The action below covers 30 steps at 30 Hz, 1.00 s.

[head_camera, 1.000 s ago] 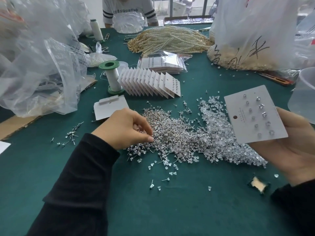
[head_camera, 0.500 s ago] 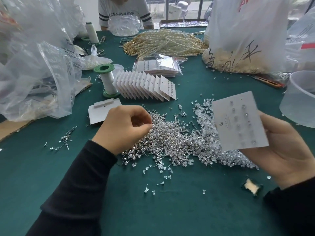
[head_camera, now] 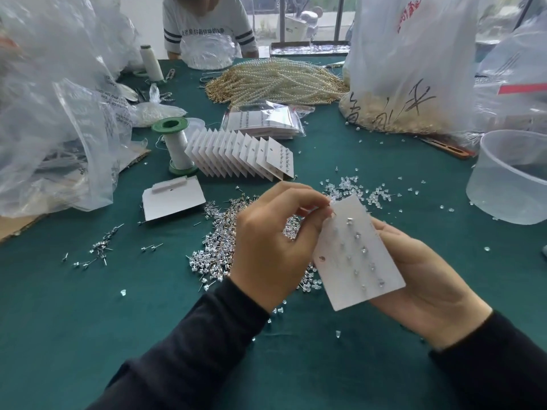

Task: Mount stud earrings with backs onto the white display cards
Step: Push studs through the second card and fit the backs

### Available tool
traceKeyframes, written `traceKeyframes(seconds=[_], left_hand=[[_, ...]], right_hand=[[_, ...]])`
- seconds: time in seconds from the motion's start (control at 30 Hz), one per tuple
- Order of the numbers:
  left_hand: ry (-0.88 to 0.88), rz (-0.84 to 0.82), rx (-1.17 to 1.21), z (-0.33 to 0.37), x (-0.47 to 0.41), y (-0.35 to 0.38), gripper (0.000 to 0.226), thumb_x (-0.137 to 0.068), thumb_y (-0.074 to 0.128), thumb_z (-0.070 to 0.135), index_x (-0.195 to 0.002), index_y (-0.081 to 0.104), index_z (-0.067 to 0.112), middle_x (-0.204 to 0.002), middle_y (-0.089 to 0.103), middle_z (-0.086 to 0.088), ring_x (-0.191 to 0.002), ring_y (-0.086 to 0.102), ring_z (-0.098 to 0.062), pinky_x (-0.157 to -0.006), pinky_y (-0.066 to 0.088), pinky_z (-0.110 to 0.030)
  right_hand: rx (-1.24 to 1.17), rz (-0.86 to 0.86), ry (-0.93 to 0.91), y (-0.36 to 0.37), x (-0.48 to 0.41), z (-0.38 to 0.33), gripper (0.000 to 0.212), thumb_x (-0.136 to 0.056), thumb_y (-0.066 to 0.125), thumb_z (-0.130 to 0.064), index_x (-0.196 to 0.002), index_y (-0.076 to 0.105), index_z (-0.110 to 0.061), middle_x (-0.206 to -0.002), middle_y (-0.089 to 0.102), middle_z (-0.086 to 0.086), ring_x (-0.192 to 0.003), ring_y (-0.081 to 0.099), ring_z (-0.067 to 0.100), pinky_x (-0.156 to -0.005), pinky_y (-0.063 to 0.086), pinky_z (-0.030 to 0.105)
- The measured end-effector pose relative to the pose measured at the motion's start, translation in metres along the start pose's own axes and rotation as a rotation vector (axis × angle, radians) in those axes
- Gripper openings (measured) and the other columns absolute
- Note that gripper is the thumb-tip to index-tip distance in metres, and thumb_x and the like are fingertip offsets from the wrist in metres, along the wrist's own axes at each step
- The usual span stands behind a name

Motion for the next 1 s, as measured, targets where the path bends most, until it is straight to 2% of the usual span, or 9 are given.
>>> traceKeyframes(seconds=[0.1, 0.2, 0.27, 0.4, 0.53, 0.77, 0.87, 1.0], left_hand=[[-0.047, 0.001, 0.004, -0.003, 0.001, 0.001, 0.004, -0.075, 0.067, 0.003, -0.079, 0.068, 0.004, -0.077, 0.067, -0.003, -0.070, 0.060, -0.008, -0.062, 0.052, -0.021], [-0.058, 0.020, -0.025, -0.001, 0.003, 0.000, 0.004, -0.075, 0.067, 0.002, -0.078, 0.068, 0.005, -0.076, 0.067, -0.002, -0.070, 0.060, -0.007, -0.061, 0.053, -0.020], [-0.046, 0.031, -0.036, 0.001, 0.003, 0.000, 0.004, -0.074, 0.068, 0.001, -0.077, 0.068, 0.004, -0.076, 0.068, -0.003, -0.070, 0.061, -0.008, -0.062, 0.053, -0.024], [0.007, 0.024, -0.085, 0.005, 0.004, 0.001, 0.004, -0.073, 0.069, -0.001, -0.076, 0.069, 0.002, -0.076, 0.068, -0.006, -0.069, 0.063, -0.016, -0.064, 0.054, -0.032], [0.003, 0.024, -0.086, 0.004, 0.004, 0.001, 0.007, -0.072, 0.068, -0.003, -0.076, 0.070, 0.002, -0.077, 0.069, -0.006, -0.069, 0.062, -0.013, -0.066, 0.053, -0.028], [0.008, 0.029, -0.147, 0.004, 0.004, 0.001, 0.005, -0.072, 0.070, -0.002, -0.074, 0.070, 0.002, -0.074, 0.069, -0.006, -0.067, 0.064, -0.016, -0.064, 0.053, -0.030], [0.014, 0.027, -0.163, 0.005, 0.004, 0.001, 0.005, -0.072, 0.069, -0.002, -0.074, 0.070, 0.002, -0.074, 0.069, -0.006, -0.066, 0.063, -0.015, -0.064, 0.053, -0.029], [-0.046, 0.006, -0.128, 0.000, 0.004, 0.002, 0.004, -0.071, 0.070, 0.001, -0.074, 0.071, 0.004, -0.073, 0.069, -0.004, -0.064, 0.063, -0.012, -0.064, 0.053, -0.027]], right_hand=[[-0.088, -0.084, 0.020, 0.013, 0.000, 0.004, 0.053, -0.075, 0.059, -0.007, -0.126, 0.047, 0.004, -0.105, 0.059, 0.019, -0.091, 0.060, 0.030, -0.079, 0.054, 0.044], [-0.067, -0.090, 0.015, 0.015, -0.001, 0.007, 0.045, -0.084, 0.054, -0.007, -0.125, 0.044, 0.009, -0.108, 0.057, 0.022, -0.085, 0.061, 0.029, -0.073, 0.054, 0.039], [-0.037, -0.068, 0.013, 0.013, -0.002, 0.009, 0.042, -0.086, 0.050, -0.007, -0.124, 0.045, 0.009, -0.101, 0.059, 0.019, -0.081, 0.061, 0.026, -0.071, 0.053, 0.038], [-0.017, -0.020, 0.002, 0.007, -0.003, 0.008, 0.039, -0.083, 0.052, -0.007, -0.120, 0.052, 0.002, -0.092, 0.059, 0.016, -0.076, 0.059, 0.025, -0.069, 0.054, 0.037], [0.009, -0.005, 0.008, 0.005, -0.003, 0.008, 0.042, -0.078, 0.057, -0.008, -0.119, 0.054, 0.000, -0.096, 0.060, 0.016, -0.080, 0.057, 0.027, -0.070, 0.054, 0.039], [0.052, 0.051, -0.032, -0.001, -0.003, 0.004, 0.028, -0.077, 0.056, -0.011, -0.104, 0.059, -0.004, -0.085, 0.065, 0.013, -0.070, 0.063, 0.023, -0.070, 0.057, 0.039], [0.063, 0.054, -0.060, -0.001, -0.003, 0.002, 0.019, -0.078, 0.055, -0.010, -0.095, 0.061, -0.005, -0.079, 0.068, 0.011, -0.066, 0.065, 0.020, -0.065, 0.057, 0.037], [0.153, 0.068, -0.144, -0.003, -0.001, -0.005, 0.017, -0.077, 0.056, -0.013, -0.091, 0.060, -0.006, -0.076, 0.067, 0.006, -0.066, 0.066, 0.016, -0.066, 0.057, 0.034]])
Point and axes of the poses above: each hand's wrist, its own x-axis away from the middle knuckle, its own y-axis out of the palm, z = x × y, the point moved 10 cm from there along -x, towards the middle knuckle
